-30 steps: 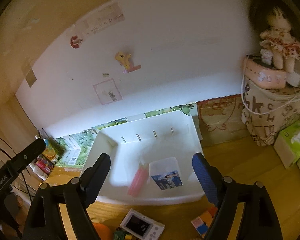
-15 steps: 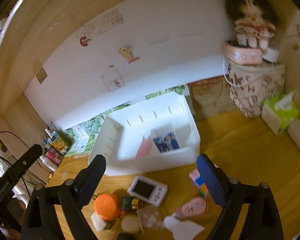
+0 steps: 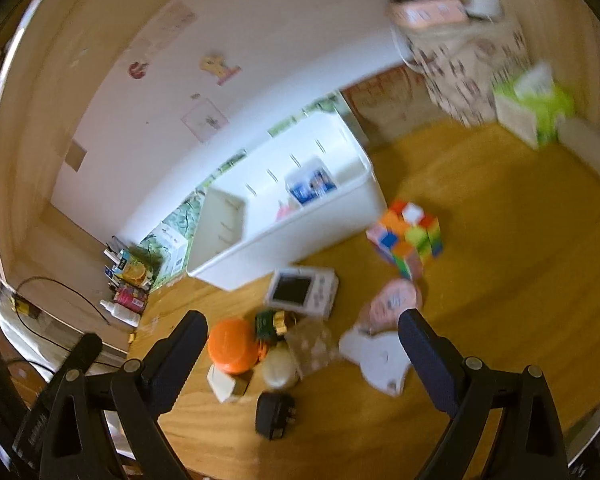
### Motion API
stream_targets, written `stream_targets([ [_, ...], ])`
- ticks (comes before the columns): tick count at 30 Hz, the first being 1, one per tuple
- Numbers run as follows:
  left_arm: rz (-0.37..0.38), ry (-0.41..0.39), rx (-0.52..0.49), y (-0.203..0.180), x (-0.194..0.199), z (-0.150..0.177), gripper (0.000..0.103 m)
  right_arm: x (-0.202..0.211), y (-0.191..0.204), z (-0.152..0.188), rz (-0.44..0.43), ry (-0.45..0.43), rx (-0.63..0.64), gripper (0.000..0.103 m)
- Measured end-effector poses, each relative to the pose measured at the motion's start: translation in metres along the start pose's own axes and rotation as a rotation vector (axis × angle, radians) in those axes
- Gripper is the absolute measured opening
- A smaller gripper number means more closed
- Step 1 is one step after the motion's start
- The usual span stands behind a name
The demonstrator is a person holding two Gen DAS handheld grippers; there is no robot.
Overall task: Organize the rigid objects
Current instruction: 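Withdraw both tools from the bin back over the desk items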
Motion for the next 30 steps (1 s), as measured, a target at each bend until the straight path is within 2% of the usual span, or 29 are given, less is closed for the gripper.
stream_targets([
  [6,0.001,0.084,-0.023,-0.004,0.006,0.019,0.083,-0.001,-0.021,0.021,0.021,0.076,-0.116,0.097],
  [14,0.02,0.226,-0.032,0.0,-0.004,0.041,0.089,-0.006,-0.034,0.038,0.074,0.129,-0.228,0.097],
  [20,0.036,0.336,-0.023,0.013,-0.021,0.049,0.089,-0.017,-0.036,0.047,0.139,0.156,-0.262,0.097],
  [30,0.061,0.459,-0.128,0.037,-0.051,0.049,0.089,-0.041,-0.04,0.063,0.289,0.177,-0.325,0.097],
])
Point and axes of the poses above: each gripper's, at about its wrist camera, not at the fingertips, and x roughly against the way its jaws point, y to its left, z to its underside, the point moved 2 cm from there along -x, roughly the way its jaws point, and after that the axes turned 7 degrees about -y, right-handed, at the moved point
